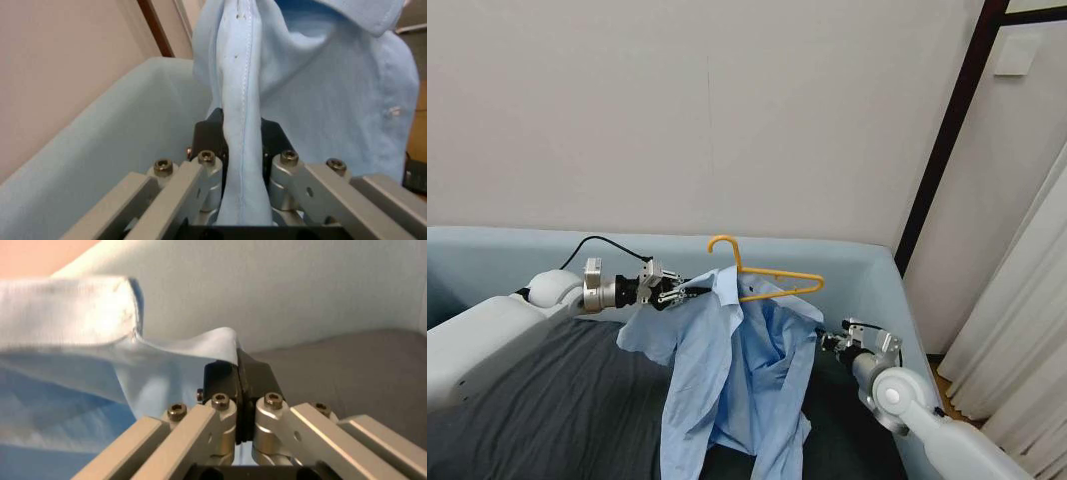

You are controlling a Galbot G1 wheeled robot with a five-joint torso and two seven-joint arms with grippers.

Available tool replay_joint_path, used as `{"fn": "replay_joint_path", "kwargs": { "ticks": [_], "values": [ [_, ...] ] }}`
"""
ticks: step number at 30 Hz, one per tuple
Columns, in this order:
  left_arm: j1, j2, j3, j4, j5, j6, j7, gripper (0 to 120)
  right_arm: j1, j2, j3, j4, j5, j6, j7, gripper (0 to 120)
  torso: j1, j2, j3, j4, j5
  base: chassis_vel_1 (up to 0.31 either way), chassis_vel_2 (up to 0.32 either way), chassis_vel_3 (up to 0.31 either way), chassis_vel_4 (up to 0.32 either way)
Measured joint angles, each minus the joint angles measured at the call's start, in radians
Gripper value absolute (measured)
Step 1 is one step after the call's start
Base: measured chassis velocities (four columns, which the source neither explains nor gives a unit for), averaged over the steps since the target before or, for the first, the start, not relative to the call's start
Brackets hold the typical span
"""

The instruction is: Pick up the clothes from the sofa and hang them on the clothes hanger.

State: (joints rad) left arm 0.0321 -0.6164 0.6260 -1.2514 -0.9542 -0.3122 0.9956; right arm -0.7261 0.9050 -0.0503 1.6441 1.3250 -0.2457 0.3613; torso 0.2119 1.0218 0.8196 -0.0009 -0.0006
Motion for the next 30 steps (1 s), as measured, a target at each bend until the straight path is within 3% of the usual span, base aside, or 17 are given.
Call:
{"fn": "replay_joint_path", "kwargs": {
  "ticks": [9, 21, 30],
  "values": [
    [0.036, 0.018, -0.044, -0.003, 0.057, -0.008, 0.036, 7, 0.002, -0.024, 0.031, 0.061, -0.013, 0.002, 0.020, 0, 0.000, 0.000, 0.000, -0.0003, -0.0002, 0.000, 0.000, 0.000, 0.000],
    [0.021, 0.001, -0.049, 0.034, 0.140, -0.007, -0.006, 7, -0.006, -0.164, 0.080, 0.404, -0.019, -0.004, 0.057, 0, 0.000, 0.000, 0.000, -0.0003, 0.0000, 0.000, 0.000, 0.000, 0.000],
    [-0.007, -0.009, -0.013, 0.022, 0.117, 0.033, -0.046, 7, 0.001, -0.216, 0.093, 0.541, -0.011, -0.007, 0.058, 0, 0.000, 0.000, 0.000, 0.0000, 0.0001, 0.000, 0.000, 0.000, 0.000]
  ]
}}
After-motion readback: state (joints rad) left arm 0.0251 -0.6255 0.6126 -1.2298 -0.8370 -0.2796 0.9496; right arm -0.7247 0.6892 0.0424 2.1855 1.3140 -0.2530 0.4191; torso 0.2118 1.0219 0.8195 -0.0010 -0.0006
